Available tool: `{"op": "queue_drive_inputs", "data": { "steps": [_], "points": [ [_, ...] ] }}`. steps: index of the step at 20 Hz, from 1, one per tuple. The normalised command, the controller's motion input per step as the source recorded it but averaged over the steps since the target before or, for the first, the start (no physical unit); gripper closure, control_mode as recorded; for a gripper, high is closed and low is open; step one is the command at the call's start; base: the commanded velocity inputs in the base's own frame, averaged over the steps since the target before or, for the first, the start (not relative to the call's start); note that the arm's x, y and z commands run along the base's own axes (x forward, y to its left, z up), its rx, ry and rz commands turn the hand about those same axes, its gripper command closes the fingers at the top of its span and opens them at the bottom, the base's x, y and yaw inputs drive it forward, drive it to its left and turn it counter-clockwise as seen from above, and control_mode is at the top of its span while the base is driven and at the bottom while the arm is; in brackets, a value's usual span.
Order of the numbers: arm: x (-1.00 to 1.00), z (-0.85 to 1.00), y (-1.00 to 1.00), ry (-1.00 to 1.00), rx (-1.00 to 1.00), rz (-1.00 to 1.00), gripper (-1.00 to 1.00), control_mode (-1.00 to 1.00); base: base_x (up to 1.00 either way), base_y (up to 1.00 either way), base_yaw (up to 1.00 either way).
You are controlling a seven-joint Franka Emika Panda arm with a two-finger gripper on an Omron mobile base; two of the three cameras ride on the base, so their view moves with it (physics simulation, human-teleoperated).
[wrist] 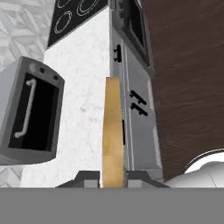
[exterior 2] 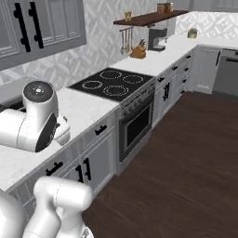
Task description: Start the toaster. Once the lever pops up, take the bread to the plate on the dining counter.
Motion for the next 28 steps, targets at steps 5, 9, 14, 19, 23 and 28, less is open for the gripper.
{"op": "queue_drive_inputs", "data": {
  "steps": [5, 9, 14, 19, 23, 28],
  "points": [
    [0.00, 0.00, 0.00, 0.00, 0.00, 0.00, 1.00, 1.00, 0.06, -0.32, -0.78],
    [0.00, 0.00, 0.00, 0.00, 0.00, 0.00, 1.00, 1.00, 0.14, -0.34, -0.76],
    [0.00, 0.00, 0.00, 0.00, 0.00, 0.00, 1.00, 1.00, 0.33, -0.33, -0.73],
    [0.00, 0.00, 0.00, 0.00, 0.00, 0.00, 1.00, 1.00, 0.49, -0.24, -0.62],
    [0.00, 0.00, 0.00, 0.00, 0.00, 0.00, 1.00, 1.00, 0.72, -0.09, -0.51],
    [0.00, 0.00, 0.00, 0.00, 0.00, 0.00, 1.00, 1.00, 0.88, 0.00, -0.43]
  ]
}}
